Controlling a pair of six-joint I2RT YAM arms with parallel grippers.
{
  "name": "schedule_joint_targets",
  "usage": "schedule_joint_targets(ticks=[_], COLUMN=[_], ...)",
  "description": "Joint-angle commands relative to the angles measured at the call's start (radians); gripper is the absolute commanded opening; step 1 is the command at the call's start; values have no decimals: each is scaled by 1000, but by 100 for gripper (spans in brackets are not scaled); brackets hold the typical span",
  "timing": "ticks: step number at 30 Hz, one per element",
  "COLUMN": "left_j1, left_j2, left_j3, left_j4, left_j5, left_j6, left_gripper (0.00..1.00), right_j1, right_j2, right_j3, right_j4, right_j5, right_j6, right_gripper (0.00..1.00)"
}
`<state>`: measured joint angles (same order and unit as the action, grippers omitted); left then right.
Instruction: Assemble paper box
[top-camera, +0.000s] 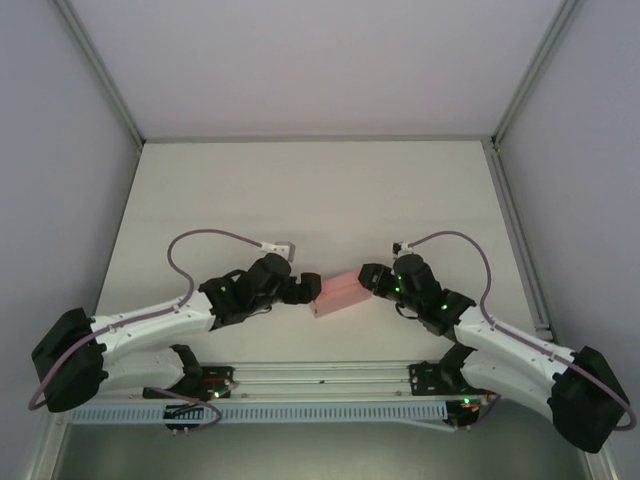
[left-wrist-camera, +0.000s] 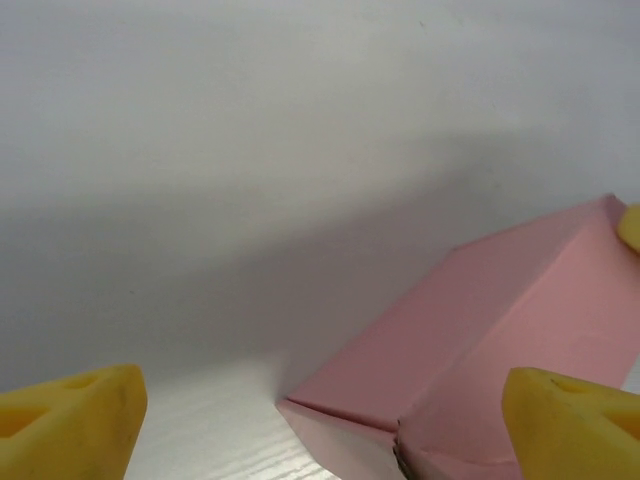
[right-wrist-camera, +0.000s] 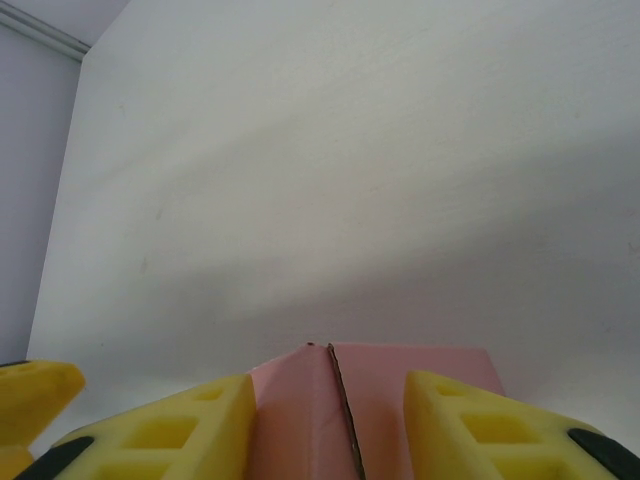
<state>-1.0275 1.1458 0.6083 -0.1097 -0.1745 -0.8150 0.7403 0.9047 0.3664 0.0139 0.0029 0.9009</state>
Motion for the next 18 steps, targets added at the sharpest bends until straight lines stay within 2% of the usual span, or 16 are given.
schedule_joint_targets(ticks=[1, 8, 14, 16, 18], left_j1=[3, 8, -51, -98, -134], left_j2=[-9, 38, 40, 57, 97], left_j3=[-85, -140, -296, -357, -374], left_j4=[98, 160, 352, 419, 412], left_j5=[63, 90, 93, 31, -40], left_j6=[4, 15, 67, 89, 84], left_gripper=[80, 54, 50, 49, 37], right_j1=[11, 10, 9, 9, 7], right_j2=[47, 46, 75, 76, 67], right_j3=[-30, -47, -74, -83, -88], right_j4=[-188, -184, -117, -108, -98], right_j5=[-13, -2, -4, -3, 4], right_j6=[-26, -13, -50, -80, -110], right_gripper=[43, 43, 40, 39, 37])
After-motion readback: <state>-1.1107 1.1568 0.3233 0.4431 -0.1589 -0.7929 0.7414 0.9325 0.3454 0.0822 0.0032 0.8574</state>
